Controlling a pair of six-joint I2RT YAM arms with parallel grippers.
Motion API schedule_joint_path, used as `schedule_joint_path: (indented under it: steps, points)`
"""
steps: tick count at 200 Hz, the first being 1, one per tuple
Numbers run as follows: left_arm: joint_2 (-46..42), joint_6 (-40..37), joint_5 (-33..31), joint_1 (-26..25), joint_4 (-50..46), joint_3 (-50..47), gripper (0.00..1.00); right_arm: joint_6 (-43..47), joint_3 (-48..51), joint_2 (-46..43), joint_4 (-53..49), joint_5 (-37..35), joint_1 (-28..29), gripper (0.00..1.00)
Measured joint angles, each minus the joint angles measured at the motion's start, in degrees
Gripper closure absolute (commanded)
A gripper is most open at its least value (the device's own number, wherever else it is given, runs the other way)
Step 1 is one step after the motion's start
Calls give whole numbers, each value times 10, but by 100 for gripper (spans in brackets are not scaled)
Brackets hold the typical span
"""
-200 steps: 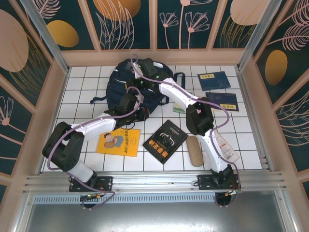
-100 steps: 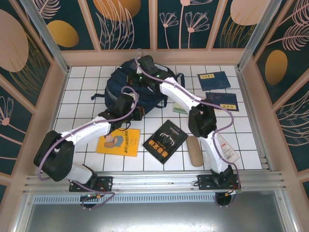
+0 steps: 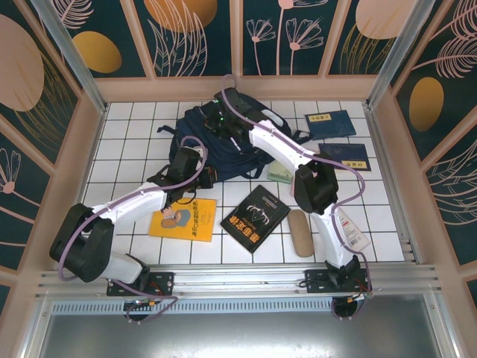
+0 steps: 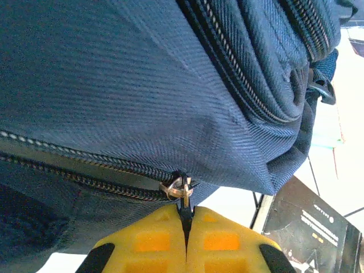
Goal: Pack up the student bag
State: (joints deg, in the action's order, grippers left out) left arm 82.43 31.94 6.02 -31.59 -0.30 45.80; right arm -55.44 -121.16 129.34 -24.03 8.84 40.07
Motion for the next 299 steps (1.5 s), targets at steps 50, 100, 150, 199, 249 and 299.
schedule_joint_path:
  steps: [50, 100, 150, 199, 249, 299]
  points:
    - [2, 2, 8, -1, 25, -12, 100, -69, -7, 21, 19, 20, 0, 100]
    - [43, 2, -17, -33, 52, -12, 100, -105, -7, 30, 41, 35, 0, 100]
    - [75, -1, -49, -62, 75, -7, 100, -114, -7, 30, 50, 44, -2, 100]
    - [115, -7, -62, -87, 78, 29, 97, -114, -7, 30, 59, 48, -3, 100]
    - [174, -21, -71, -112, 79, 76, 96, -115, -7, 30, 63, 65, -8, 100]
    - [226, -42, -78, -125, 77, 129, 91, -116, -2, 30, 76, 80, -9, 100]
